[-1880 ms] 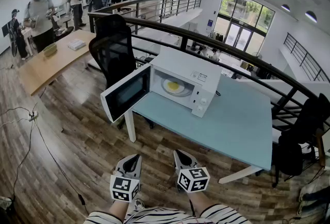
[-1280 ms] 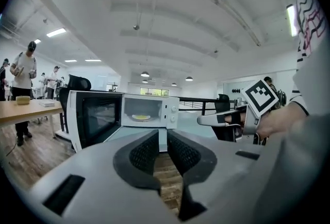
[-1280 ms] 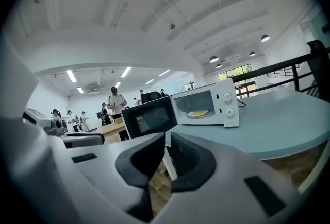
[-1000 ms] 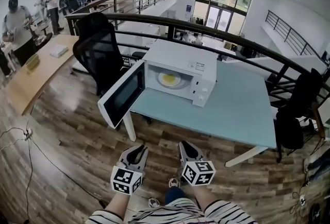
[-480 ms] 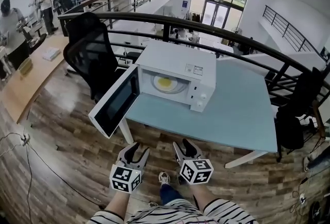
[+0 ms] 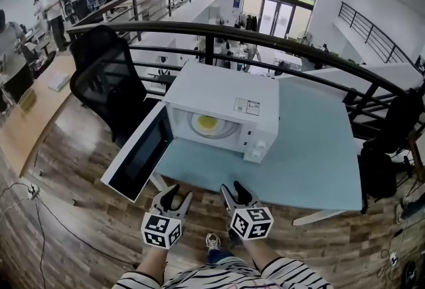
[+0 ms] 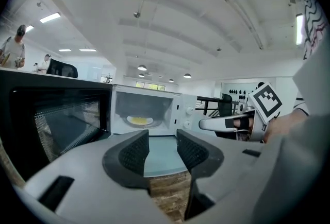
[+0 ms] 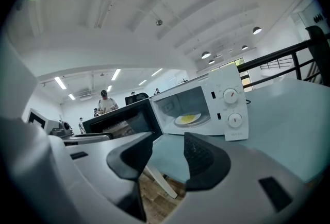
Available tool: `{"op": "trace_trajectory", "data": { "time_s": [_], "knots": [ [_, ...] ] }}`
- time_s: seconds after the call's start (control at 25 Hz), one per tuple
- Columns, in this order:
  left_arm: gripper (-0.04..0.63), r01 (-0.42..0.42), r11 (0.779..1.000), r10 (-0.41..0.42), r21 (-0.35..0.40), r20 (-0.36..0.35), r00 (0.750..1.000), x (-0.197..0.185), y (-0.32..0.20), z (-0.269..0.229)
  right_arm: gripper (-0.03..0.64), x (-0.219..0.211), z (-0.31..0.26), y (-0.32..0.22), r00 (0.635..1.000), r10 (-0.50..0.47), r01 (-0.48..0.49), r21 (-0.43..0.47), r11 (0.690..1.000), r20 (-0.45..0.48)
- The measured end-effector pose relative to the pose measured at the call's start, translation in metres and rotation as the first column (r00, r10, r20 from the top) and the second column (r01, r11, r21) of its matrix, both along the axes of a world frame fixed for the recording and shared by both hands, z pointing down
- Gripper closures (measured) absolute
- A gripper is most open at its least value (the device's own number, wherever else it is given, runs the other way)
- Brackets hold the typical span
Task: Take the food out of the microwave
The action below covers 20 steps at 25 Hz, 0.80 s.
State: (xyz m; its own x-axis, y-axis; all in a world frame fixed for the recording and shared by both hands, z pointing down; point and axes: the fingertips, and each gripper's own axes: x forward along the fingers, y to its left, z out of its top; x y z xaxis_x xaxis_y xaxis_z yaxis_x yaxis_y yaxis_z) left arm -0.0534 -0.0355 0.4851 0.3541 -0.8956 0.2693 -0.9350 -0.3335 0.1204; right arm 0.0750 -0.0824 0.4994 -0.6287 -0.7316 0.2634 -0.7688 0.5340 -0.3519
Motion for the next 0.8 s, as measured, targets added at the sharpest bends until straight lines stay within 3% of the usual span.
{"op": "trace_trajectory", "data": {
  "time_s": [0.52, 0.8],
  "knots": [
    [0.448, 0.058, 0.998, -0.058, -0.031, -0.003, 0.998, -0.007, -0.088, 0.007, 0.433, -0.001, 0.008, -0.076, 0.999, -0.05, 0.051, -0.025, 0.998, 0.013],
    [0.448, 0.023, 0.998, -0.024, -0.053, -0.013, 1.0, -0.013, -0.118, 0.019, 0.433, -0.006, 0.018, -0.094, 1.0, -0.009, 0.01, -0.04, 0.999, 0.005]
  ]
}}
